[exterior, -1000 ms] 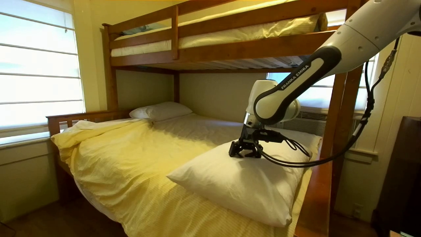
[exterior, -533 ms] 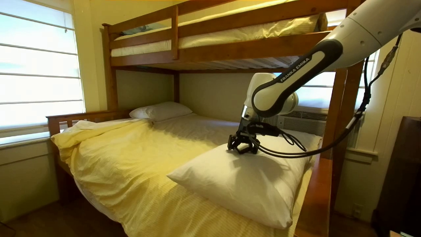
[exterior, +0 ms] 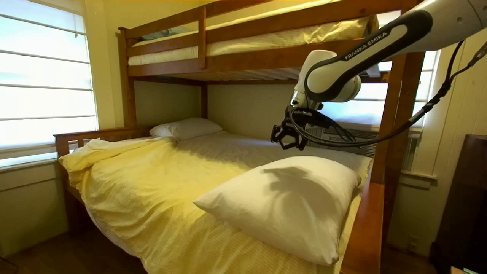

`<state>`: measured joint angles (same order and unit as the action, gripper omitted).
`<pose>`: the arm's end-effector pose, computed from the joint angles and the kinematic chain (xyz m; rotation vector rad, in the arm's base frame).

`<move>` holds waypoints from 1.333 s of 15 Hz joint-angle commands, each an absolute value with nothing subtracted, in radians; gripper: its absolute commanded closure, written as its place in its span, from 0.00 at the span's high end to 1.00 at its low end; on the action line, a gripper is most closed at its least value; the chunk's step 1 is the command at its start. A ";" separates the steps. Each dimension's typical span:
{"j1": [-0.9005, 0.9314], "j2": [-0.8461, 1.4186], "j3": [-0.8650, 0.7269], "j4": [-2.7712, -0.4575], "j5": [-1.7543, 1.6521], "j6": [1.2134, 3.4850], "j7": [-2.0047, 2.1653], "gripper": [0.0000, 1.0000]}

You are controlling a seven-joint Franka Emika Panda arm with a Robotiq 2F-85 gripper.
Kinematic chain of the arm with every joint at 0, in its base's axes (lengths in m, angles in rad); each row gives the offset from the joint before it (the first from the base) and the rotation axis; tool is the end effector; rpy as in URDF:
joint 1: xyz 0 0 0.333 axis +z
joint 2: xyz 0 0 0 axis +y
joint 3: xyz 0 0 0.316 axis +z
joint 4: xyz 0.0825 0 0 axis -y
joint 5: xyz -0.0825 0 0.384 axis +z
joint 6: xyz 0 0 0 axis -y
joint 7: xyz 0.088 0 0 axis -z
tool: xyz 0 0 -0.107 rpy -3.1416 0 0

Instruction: Move the pillow to the right

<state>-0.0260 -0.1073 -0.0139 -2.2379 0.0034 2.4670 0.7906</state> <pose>0.5353 -0.0215 0.4501 -2.7238 1.2049 -0.4683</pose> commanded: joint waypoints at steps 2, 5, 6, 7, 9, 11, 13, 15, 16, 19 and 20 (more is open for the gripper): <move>-0.038 -0.166 0.029 -2.230 -0.089 2.255 0.898 0.38; -0.040 -0.168 0.038 -2.225 -0.116 2.169 0.929 0.58; -0.040 -0.164 0.036 -2.226 -0.116 2.159 0.924 0.65; -0.039 -0.159 0.031 -2.230 -0.108 2.178 0.910 0.73; -0.045 -0.141 0.022 -2.245 -0.105 2.231 0.894 0.87; -0.051 -0.120 0.013 -2.254 -0.091 2.276 0.879 1.00; -0.055 -0.094 0.006 -2.263 -0.100 2.332 0.870 1.00; -0.055 -0.059 0.001 -2.267 -0.097 2.381 0.855 0.93; -0.054 -0.043 -0.002 -2.268 -0.096 2.399 0.850 0.75; -0.047 0.005 -0.009 -2.268 -0.090 2.432 0.821 0.59; -0.044 0.017 -0.010 -2.268 -0.087 2.436 0.813 0.53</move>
